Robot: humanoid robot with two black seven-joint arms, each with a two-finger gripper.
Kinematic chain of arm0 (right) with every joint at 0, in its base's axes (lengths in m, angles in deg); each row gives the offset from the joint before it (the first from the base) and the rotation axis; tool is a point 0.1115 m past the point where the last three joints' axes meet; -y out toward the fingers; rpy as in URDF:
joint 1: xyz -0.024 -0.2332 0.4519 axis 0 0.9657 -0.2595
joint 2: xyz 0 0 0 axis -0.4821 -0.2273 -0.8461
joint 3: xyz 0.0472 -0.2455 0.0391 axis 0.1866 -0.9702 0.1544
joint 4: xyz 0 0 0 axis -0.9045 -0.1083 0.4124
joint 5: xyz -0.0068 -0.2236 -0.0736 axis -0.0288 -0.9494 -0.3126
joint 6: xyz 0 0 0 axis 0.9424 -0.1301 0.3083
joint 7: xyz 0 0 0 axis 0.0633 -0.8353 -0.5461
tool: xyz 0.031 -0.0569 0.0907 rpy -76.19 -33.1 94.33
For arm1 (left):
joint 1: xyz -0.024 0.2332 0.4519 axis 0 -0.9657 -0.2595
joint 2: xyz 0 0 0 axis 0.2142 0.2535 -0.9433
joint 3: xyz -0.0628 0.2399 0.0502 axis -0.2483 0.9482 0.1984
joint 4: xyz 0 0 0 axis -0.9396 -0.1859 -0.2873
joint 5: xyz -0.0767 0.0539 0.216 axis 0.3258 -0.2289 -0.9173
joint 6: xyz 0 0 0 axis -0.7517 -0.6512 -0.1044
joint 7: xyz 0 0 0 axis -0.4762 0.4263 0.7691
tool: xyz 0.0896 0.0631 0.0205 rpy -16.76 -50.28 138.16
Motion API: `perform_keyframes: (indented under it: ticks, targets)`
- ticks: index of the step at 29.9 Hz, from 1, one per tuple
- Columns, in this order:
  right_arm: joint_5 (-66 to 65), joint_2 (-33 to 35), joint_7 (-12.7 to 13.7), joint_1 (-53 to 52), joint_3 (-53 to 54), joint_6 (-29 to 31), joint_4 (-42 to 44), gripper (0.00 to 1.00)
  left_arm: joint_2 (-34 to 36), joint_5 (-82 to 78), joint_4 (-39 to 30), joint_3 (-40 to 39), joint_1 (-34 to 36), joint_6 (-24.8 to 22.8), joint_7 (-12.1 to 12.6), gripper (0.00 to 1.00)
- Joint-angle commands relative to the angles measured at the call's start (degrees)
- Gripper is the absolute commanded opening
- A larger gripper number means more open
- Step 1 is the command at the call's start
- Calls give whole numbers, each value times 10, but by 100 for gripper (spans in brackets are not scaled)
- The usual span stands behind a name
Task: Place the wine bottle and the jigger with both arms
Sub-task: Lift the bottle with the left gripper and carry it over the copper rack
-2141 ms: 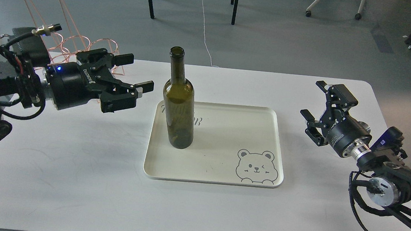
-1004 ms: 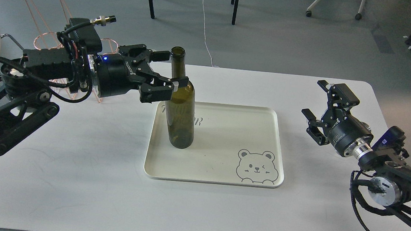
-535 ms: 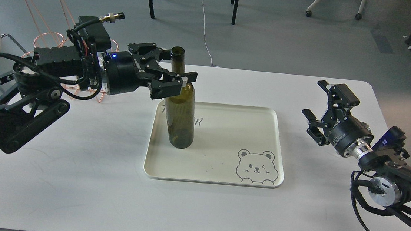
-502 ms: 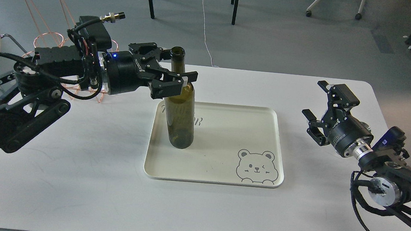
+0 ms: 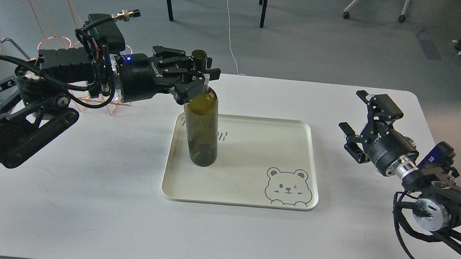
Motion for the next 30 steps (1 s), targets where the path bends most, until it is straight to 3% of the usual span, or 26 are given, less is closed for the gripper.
perform_keyframes:
  ticks: [1, 6, 16, 22, 30]
  targets:
    - [-1, 0, 0, 0, -1, 0, 0, 98, 0, 2, -1, -2, 6, 5, 0, 11]
    - [-1, 0, 0, 0, 0, -1, 0, 98, 12, 6, -6, -2, 42, 14, 0, 10]
    - [-1, 0, 0, 2, 0, -1, 1, 98, 115, 63, 9, 1, 114, -1, 0, 10]
    - [-1, -1, 0, 2, -1, -1, 1, 98, 163, 140, 62, 2, 135, -2, 0, 11]
    - [-2, -4, 0, 3, -1, -1, 2, 98, 172, 135, 165, 3, 161, 2, 0, 11]
